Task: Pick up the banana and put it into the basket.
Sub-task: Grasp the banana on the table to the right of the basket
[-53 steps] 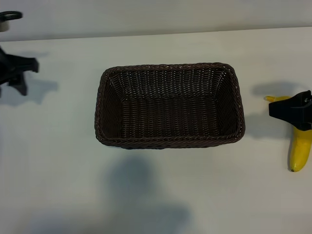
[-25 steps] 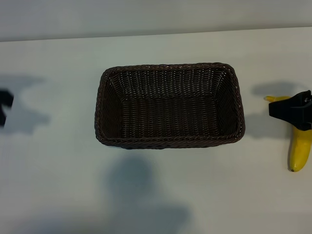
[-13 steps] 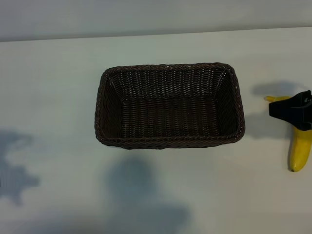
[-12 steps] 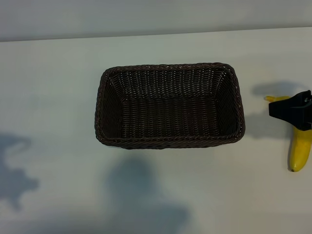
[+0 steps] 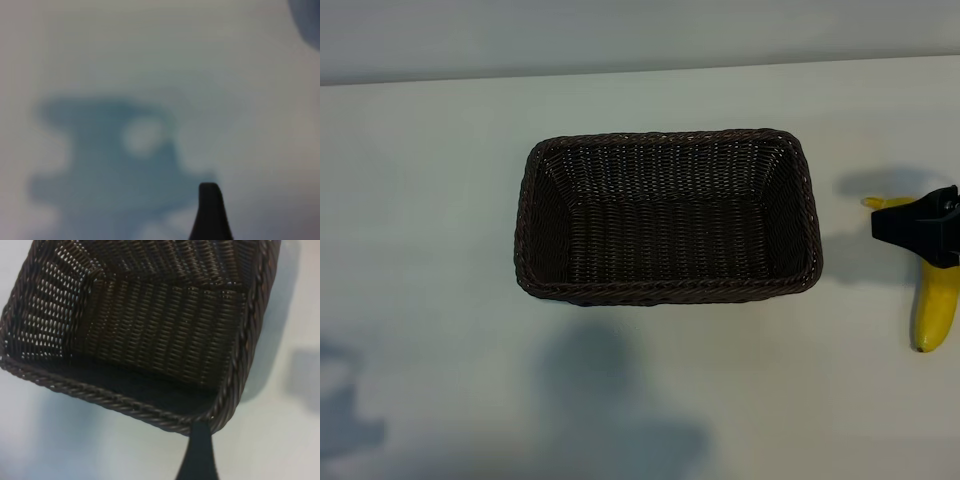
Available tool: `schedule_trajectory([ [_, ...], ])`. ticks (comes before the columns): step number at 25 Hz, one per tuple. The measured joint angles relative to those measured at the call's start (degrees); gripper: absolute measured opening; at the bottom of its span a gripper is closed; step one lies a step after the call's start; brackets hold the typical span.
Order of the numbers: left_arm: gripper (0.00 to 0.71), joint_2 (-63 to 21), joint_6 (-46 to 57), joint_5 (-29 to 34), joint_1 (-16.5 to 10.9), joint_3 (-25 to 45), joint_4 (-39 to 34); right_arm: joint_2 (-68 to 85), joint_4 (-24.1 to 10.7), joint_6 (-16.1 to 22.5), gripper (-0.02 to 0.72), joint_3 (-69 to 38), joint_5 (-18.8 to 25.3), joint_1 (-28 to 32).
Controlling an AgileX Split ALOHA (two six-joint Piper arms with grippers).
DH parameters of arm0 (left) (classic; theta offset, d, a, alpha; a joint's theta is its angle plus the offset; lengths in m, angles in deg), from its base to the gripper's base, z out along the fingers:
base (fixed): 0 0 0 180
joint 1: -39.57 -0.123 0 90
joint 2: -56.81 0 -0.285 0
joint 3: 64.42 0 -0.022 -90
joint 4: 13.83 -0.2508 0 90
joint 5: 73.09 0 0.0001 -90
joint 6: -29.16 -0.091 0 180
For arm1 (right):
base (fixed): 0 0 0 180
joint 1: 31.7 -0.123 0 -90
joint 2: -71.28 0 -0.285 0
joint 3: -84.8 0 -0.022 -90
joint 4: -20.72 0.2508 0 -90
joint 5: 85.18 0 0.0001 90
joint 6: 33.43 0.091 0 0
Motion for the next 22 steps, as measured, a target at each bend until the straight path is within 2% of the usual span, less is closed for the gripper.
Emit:
schedule_trajectory([
  [11, 0.55, -13.25, 0.05, -0.04, 0.0, 0.0, 0.0, 0.0, -0.05, 0.52, 0.593, 0.16, -0.05, 0.0],
  [19, 0.55, -14.21, 0.05, -0.04, 0.0, 0.08, 0.0, -2.11, -0.17, 2.16, 0.593, 3.13, -1.8, 0.0],
  [22, 0.55, -14.21, 0.05, -0.04, 0.0, 0.08, 0.0, -6.3, -1.89, 3.18, 0.593, 5.81, -1.91, 0.0],
])
